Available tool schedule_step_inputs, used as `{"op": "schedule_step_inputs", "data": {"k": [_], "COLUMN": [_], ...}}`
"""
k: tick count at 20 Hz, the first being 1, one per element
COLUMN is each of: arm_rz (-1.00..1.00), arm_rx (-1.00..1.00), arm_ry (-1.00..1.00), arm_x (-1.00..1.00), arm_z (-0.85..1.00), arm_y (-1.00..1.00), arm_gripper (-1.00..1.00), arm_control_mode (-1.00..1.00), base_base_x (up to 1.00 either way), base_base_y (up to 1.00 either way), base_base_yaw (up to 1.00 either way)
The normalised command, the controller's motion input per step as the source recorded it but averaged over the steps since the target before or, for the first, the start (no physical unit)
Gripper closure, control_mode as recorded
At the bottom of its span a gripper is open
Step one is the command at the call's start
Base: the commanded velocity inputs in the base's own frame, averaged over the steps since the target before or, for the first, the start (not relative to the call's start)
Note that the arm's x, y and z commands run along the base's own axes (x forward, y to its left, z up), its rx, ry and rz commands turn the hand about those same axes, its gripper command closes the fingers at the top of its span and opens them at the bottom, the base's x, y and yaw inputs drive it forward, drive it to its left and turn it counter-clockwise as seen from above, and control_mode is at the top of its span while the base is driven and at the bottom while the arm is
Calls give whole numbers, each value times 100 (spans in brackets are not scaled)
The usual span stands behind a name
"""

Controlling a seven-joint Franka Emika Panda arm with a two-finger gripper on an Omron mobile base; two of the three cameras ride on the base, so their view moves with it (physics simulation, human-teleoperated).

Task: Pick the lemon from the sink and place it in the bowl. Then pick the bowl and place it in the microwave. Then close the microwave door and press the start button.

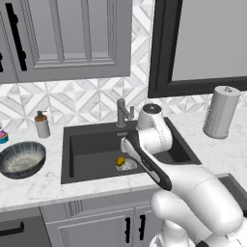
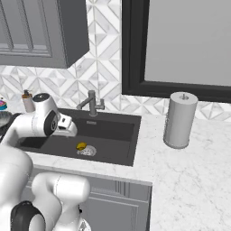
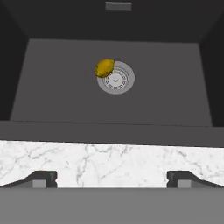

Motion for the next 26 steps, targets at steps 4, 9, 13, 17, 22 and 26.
{"op": "schedule_step_inputs", "data": {"k": [4, 9, 13, 17, 22, 26], "arm_rz": [-1, -1, 0, -1, -3, -5], "arm_rx": [0, 0, 0, 0, 0, 0], "arm_ry": [0, 0, 0, 0, 0, 0], "arm_x": [38, 46, 45, 31, 18, 1], "arm_z": [-25, -21, -22, -25, -26, -16], "arm_y": [0, 0, 0, 0, 4, 13], "arm_gripper": [-100, -100, -100, -100, -100, -100], "arm_control_mode": [-100, -100, -100, -100, -100, -100], "base_base_x": [0, 0, 0, 0, 0, 0], "base_base_y": [0, 0, 0, 0, 0, 0], "base_base_yaw": [0, 0, 0, 0, 0, 0]}}
